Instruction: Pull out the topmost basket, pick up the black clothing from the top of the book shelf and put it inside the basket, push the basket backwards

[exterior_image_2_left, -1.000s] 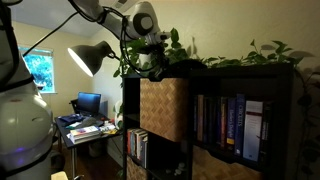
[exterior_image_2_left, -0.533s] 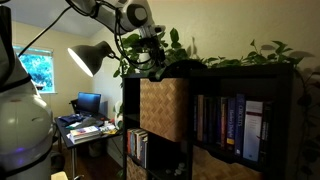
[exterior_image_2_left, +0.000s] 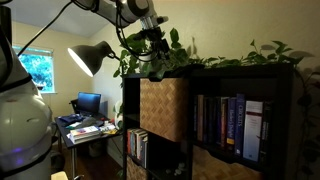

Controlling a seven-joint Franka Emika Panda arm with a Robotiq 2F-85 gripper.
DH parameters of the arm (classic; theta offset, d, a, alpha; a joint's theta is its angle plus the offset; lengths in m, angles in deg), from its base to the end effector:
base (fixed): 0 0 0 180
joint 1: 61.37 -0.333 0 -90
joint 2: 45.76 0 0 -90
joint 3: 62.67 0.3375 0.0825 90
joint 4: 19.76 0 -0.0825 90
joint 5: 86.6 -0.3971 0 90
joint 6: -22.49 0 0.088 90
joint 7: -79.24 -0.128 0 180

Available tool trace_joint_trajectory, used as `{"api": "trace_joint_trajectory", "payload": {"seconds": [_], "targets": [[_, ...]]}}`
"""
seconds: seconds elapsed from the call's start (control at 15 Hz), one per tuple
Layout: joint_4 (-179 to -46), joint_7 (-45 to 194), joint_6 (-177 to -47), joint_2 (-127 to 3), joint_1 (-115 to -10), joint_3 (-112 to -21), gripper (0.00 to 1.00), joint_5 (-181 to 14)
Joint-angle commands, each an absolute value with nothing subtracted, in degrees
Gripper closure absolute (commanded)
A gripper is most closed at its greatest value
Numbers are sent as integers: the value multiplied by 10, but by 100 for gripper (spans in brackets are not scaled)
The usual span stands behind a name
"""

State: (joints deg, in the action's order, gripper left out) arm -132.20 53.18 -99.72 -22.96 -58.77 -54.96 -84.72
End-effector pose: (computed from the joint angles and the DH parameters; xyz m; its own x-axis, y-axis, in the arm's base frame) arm 0.4832 0.0552 0.6987 0.7875 -0.3361 0.5166 -0.2979 -0.9414 -0.1583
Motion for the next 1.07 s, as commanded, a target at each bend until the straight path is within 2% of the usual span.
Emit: {"api": "trace_joint_trajectory", "payload": {"seconds": [0.0,1.0], "targets": [[-1300,521,-1011,-256,-573,-555,0,-833],[-1277,583,-1130,-347,-564,-603,0,-714]]}}
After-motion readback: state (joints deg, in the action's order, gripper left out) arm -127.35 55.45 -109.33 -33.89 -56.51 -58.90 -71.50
